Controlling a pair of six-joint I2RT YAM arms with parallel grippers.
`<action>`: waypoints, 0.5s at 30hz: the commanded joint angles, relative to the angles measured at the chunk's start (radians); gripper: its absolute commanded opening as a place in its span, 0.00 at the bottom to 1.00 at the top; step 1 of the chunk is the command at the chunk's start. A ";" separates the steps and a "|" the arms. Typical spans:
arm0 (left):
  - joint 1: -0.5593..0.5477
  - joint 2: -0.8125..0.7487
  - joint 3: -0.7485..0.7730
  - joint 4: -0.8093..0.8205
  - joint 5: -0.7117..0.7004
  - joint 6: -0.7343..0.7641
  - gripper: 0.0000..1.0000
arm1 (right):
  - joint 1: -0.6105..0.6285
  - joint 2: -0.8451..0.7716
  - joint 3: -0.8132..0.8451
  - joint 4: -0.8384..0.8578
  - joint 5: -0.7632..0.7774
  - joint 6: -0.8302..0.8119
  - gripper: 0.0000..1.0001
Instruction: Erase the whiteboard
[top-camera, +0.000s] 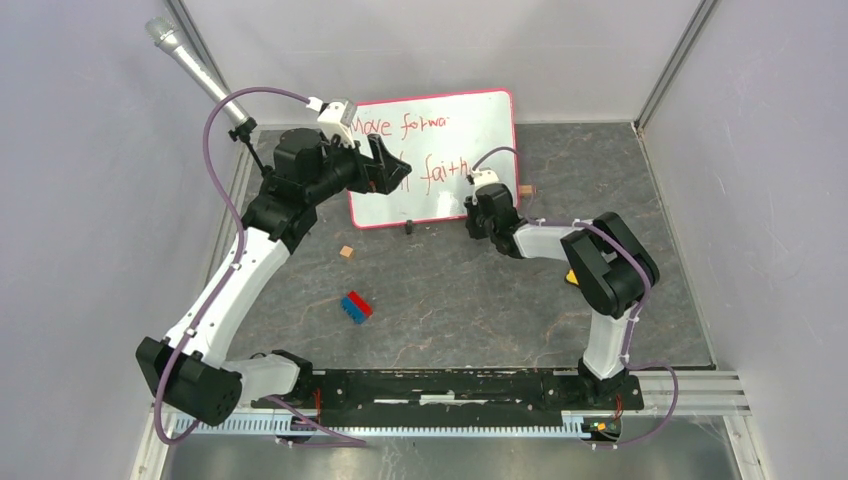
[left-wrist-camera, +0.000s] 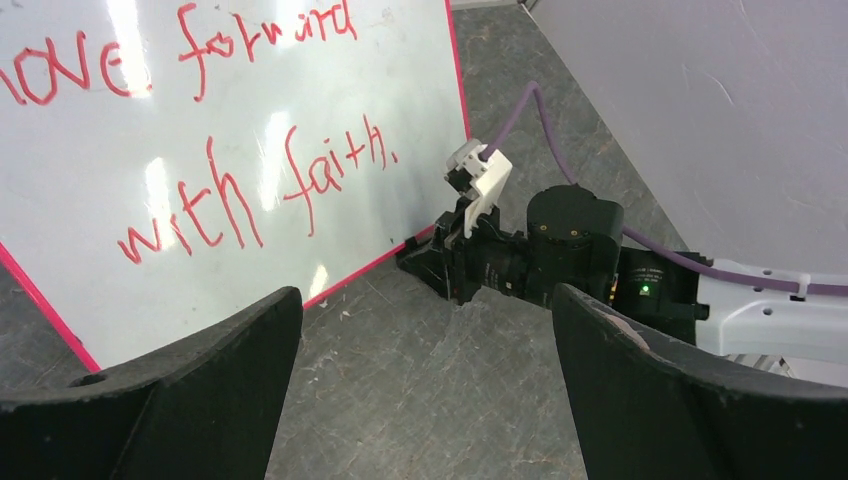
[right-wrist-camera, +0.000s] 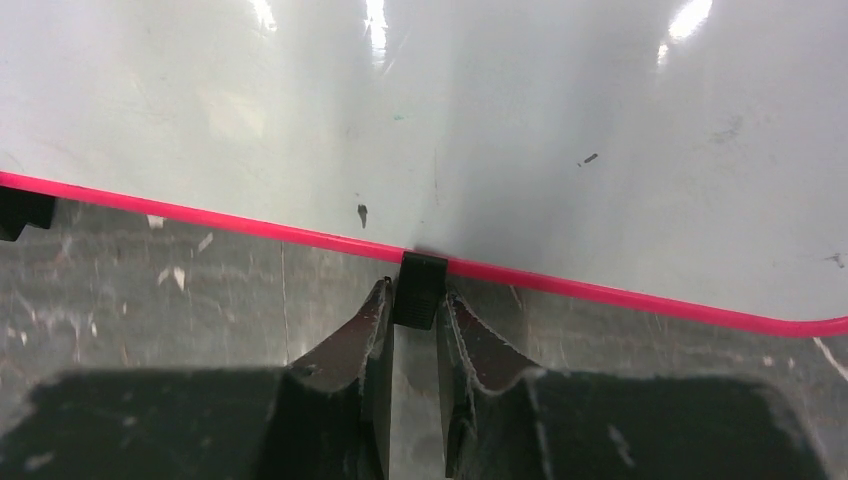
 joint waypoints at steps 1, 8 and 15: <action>-0.016 -0.032 -0.004 0.051 0.006 0.012 1.00 | 0.005 -0.104 -0.075 -0.076 -0.078 -0.052 0.00; -0.020 -0.046 -0.006 0.063 0.037 -0.014 1.00 | -0.005 -0.218 -0.177 -0.156 -0.165 -0.080 0.00; -0.020 -0.053 -0.010 0.080 0.065 -0.036 1.00 | -0.013 -0.231 -0.166 -0.230 -0.170 -0.092 0.31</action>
